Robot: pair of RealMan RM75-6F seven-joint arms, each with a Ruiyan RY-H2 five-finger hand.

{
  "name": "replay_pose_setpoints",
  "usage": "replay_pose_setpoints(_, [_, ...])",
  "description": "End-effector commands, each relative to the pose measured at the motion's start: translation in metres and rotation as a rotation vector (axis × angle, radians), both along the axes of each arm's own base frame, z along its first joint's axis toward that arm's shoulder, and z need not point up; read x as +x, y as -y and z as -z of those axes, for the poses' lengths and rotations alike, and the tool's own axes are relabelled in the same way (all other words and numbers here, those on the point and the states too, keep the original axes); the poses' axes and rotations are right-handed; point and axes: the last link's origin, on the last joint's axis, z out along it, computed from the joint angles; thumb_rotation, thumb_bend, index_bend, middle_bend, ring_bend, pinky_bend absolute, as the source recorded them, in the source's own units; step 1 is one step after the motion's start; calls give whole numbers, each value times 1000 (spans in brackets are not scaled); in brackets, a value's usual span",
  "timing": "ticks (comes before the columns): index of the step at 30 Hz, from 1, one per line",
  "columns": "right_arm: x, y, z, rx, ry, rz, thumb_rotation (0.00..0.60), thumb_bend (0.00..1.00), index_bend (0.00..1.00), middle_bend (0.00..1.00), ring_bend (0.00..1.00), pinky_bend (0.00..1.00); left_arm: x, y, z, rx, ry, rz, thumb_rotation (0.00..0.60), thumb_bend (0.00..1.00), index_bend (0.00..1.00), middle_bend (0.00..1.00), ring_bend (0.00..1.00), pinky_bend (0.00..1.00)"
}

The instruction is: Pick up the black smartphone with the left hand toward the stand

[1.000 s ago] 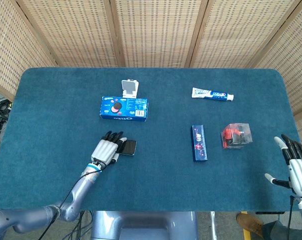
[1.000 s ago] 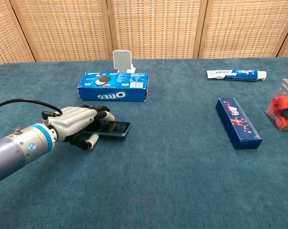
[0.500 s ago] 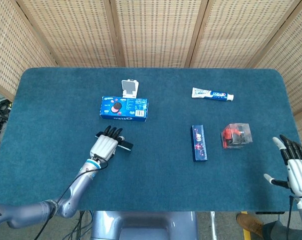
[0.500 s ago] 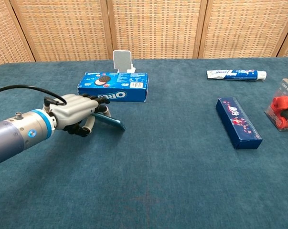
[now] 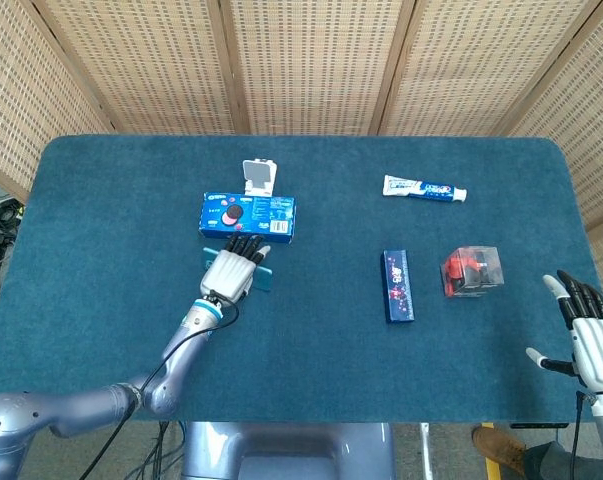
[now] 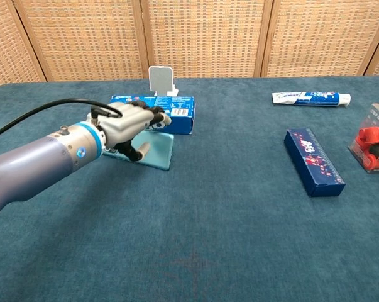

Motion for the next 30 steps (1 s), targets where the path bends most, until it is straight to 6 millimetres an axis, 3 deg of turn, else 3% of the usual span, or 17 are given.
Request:
replay_pose_setpoints(1, [-1, 1, 0, 1, 1, 3, 600, 0, 94, 0, 0, 0, 15, -6, -6, 44, 44, 35, 600, 456, 0, 0, 0, 0])
replay_pose_setpoints(6, [-2, 1, 0, -1, 4, 7, 600, 0, 95, 0, 0, 0, 20, -4, -20, 52, 135, 49, 600, 242, 0, 0, 0, 0])
replay_pose_setpoints(8, [-1, 1, 0, 1, 3, 5, 600, 0, 95, 0, 0, 0, 22, 0, -30, 58, 177, 56, 600, 97, 0, 0, 0, 0])
replay_pose_setpoints(10, [0, 0, 1, 3, 4, 2, 600, 0, 95, 0, 0, 0, 21, 4, -44, 71, 207, 72, 600, 14, 0, 0, 0, 0])
replay_pose_setpoints(15, [2, -1, 1, 3, 6, -7, 600, 0, 95, 0, 0, 0, 5, 17, -85, 120, 250, 78, 600, 0, 0, 0, 0, 0])
replay_pose_setpoints(19, [4, -3, 2, 5, 10, -14, 600, 0, 95, 0, 0, 0, -23, 38, -121, 153, 281, 42, 600, 0, 0, 0, 0, 0])
replay_pose_setpoints(24, [8, -5, 2, 7, 11, -28, 600, 0, 95, 0, 0, 0, -76, 83, -162, 199, 266, -81, 600, 0, 0, 0, 0, 0])
replay_pose_setpoints(30, [10, -7, 0, 2, 14, -39, 600, 0, 95, 0, 0, 0, -117, 134, -198, 247, 246, -207, 600, 0, 0, 0, 0, 0])
